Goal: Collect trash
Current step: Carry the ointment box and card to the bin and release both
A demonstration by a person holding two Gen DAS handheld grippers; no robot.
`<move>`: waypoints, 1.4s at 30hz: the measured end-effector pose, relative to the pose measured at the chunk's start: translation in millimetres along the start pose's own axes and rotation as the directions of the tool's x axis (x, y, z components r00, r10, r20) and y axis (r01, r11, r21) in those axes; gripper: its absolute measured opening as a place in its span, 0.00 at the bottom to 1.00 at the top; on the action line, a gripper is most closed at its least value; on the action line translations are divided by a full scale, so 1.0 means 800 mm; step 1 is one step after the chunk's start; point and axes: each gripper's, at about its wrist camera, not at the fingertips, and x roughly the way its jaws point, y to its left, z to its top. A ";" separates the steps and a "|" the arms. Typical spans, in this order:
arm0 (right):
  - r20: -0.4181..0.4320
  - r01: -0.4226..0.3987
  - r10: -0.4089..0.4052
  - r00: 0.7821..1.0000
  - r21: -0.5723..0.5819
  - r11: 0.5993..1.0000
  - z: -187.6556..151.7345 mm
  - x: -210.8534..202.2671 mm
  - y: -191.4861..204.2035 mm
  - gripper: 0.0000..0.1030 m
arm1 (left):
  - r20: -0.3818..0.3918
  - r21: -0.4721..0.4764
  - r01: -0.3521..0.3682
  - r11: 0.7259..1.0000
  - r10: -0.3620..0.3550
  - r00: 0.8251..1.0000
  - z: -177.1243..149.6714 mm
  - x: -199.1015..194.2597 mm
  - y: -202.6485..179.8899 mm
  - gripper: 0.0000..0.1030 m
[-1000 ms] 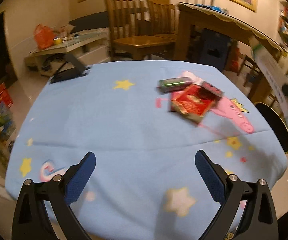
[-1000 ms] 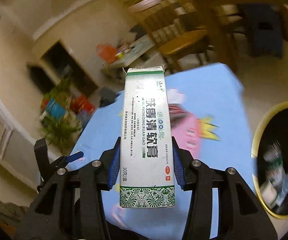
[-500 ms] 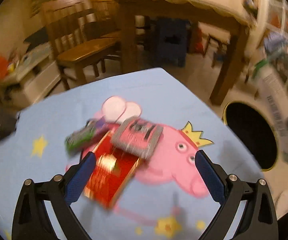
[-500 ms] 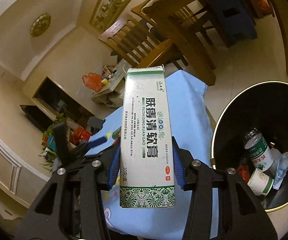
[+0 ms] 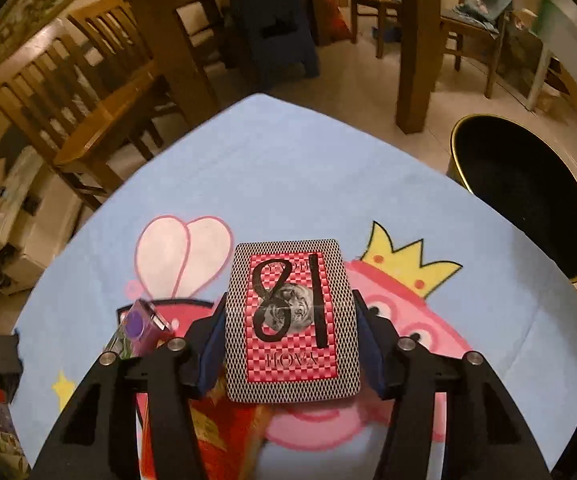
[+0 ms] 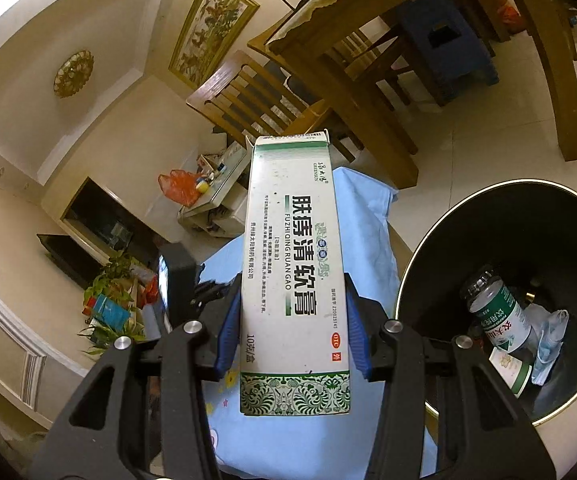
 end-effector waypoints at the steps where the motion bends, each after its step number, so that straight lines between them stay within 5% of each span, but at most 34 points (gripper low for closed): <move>1: 0.000 0.002 -0.002 1.000 -0.001 1.000 0.000 0.000 0.000 0.44 | 0.008 -0.018 0.002 1.000 -0.002 1.000 -0.005 -0.005 -0.003 0.53; 8: -0.007 0.030 -0.031 1.000 -0.022 0.999 -0.007 0.000 0.009 0.44 | 0.123 -0.230 0.043 0.972 -0.015 0.992 -0.045 -0.064 -0.021 0.53; 11: -0.017 0.053 -0.053 0.998 -0.017 0.998 -0.010 0.000 0.006 0.44 | 0.153 -0.337 0.036 0.941 0.017 0.988 -0.065 -0.088 -0.045 0.53; 13: -0.029 0.080 -0.081 0.996 -0.009 0.997 -0.012 0.000 0.002 0.44 | 0.146 -0.381 -0.031 0.924 0.093 0.985 -0.073 -0.099 -0.069 0.53; 19: -0.093 0.187 -0.181 0.979 0.051 0.981 -0.029 -0.001 -0.035 0.44 | 0.176 -0.366 -0.100 0.925 0.174 0.969 -0.062 -0.126 -0.131 0.53; 26: 0.041 0.230 -0.232 0.972 0.045 0.972 -0.011 -0.055 -0.056 0.44 | 0.220 -0.323 -0.088 0.942 0.165 0.961 -0.046 -0.143 -0.164 0.53; 42: 0.006 0.307 -0.308 0.951 0.059 0.950 -0.004 -0.037 -0.084 0.46 | 0.201 -0.265 -0.093 0.960 0.149 0.968 -0.013 -0.115 -0.199 0.53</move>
